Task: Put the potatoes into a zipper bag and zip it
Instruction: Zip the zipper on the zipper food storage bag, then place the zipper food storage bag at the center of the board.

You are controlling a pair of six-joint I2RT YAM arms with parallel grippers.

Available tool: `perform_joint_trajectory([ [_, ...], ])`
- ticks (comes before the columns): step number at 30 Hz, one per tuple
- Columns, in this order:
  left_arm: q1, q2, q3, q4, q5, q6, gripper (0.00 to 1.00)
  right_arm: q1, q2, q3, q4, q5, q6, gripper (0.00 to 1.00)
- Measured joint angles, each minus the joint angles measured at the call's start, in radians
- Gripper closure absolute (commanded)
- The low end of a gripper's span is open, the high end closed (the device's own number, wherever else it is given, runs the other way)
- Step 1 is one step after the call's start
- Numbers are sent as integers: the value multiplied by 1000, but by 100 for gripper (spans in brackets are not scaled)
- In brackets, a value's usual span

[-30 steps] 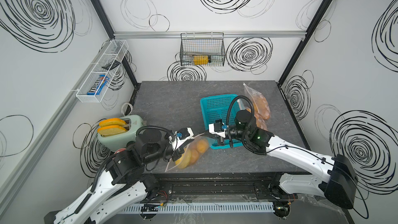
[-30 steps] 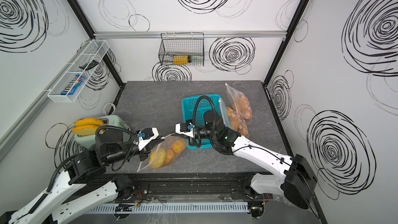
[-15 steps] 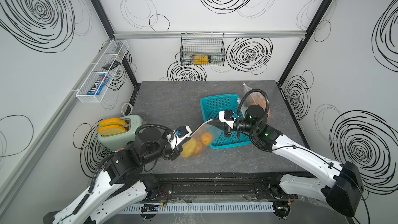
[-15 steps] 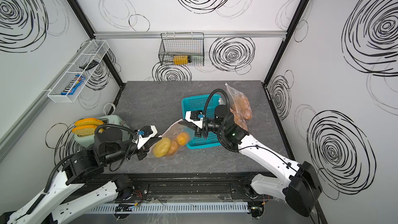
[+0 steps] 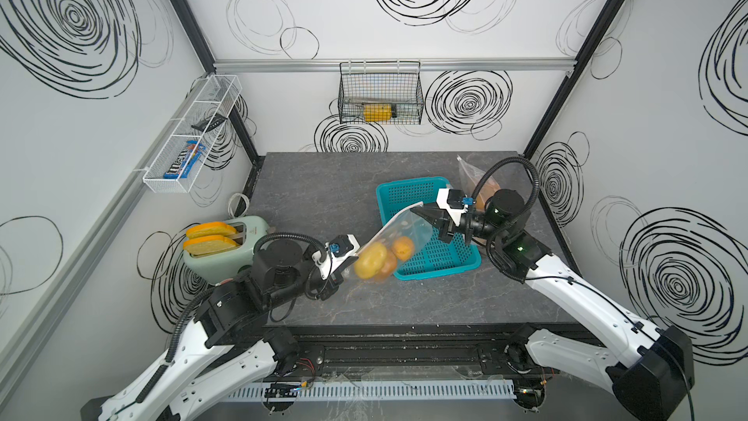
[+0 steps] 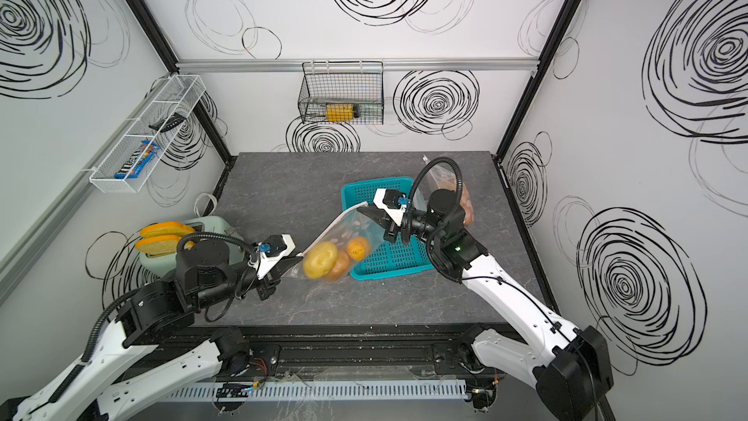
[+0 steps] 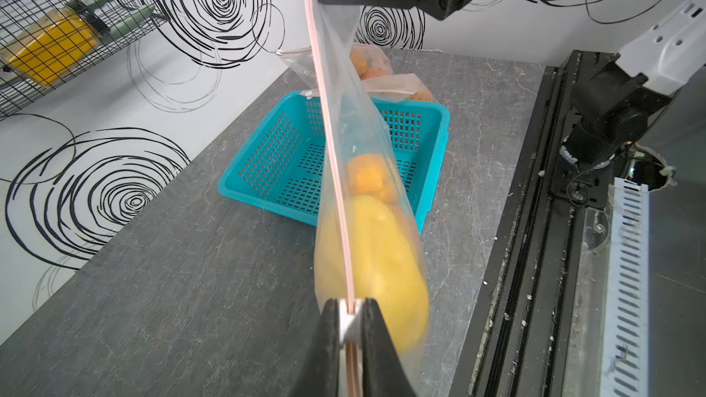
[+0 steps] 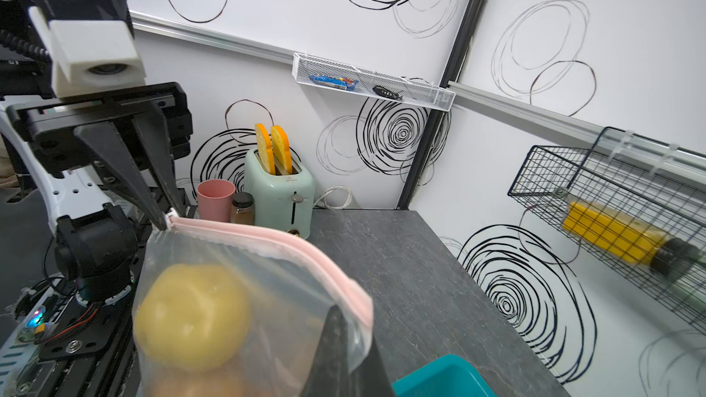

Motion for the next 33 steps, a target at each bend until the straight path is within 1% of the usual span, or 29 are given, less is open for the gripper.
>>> perform_joint_trajectory([
  [6, 0, -5, 0, 0, 0, 0, 99, -50, -20, 0, -3, -6, 21, 100],
  [12, 0, -10, 0, -7, 0, 0, 97, -74, -27, 0, -2, -6, 38, 100],
  [14, 0, -10, 0, -8, -2, -1, 79, -79, -27, 0, 0, -8, 47, 100],
  [15, 0, -11, 0, -7, -5, -2, 73, -80, -24, 0, 4, -11, 55, 100],
  [16, 0, -12, 0, -9, -8, 0, 65, -81, -19, 0, 14, -13, 66, 100],
  [18, 0, -16, -2, -5, -20, -5, 39, -86, 4, 5, 40, -16, 90, 100],
  [19, 0, -18, -3, 2, -31, -5, 30, -86, 24, 15, 50, -16, 101, 100],
  [22, 0, -21, -18, 62, -99, -36, 13, -88, 116, 100, 53, -8, 129, 100],
  [24, 0, -30, -37, 120, -154, -52, 8, -96, 183, 186, 48, 3, 142, 100],
  [27, 2, -56, -72, 191, -230, -73, 5, -161, 266, 318, 49, 24, 165, 100],
  [31, 6, -82, -106, 235, -272, -92, 4, -325, 339, 453, 48, 83, 188, 100],
  [33, 7, -90, -129, 249, -281, -103, 3, -405, 356, 483, 48, 125, 188, 100],
])
